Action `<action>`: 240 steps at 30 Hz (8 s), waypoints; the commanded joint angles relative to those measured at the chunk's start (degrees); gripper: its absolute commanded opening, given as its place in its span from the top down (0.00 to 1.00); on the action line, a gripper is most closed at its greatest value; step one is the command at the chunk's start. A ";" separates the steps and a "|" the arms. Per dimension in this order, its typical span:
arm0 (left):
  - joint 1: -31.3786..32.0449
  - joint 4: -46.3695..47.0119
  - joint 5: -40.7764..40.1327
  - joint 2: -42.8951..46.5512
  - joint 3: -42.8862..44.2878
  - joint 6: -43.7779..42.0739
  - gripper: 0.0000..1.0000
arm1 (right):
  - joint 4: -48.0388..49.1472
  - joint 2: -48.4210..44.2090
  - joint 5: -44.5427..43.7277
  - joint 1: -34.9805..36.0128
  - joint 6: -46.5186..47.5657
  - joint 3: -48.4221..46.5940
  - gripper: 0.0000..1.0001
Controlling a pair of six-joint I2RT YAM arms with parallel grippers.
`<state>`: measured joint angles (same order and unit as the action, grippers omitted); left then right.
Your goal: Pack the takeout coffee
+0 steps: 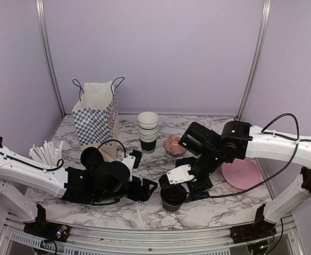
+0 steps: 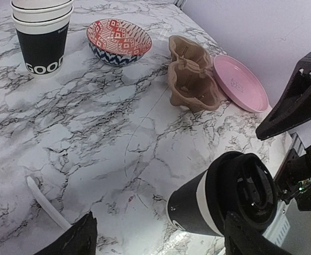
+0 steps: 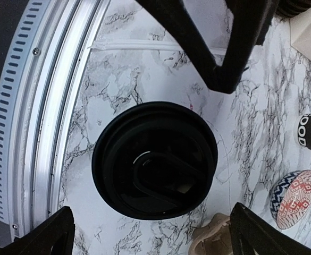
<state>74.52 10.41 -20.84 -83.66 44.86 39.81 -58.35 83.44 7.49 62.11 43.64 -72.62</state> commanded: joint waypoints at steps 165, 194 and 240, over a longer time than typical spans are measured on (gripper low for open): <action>-10.89 -14.46 4.95 3.16 9.71 -2.43 0.30 | 7.66 13.17 15.00 -19.24 -8.65 -7.49 0.26; -10.80 -20.54 4.64 8.09 17.28 -15.74 0.29 | 16.56 20.11 11.21 -67.03 -22.99 -16.09 0.22; -54.39 -55.11 4.15 -7.60 57.58 -19.26 0.35 | 23.35 1.89 12.16 -64.71 -23.69 3.19 0.01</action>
<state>23.66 -41.39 -24.86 -88.77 101.34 19.00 -36.32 86.96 20.27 -3.40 19.25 -70.48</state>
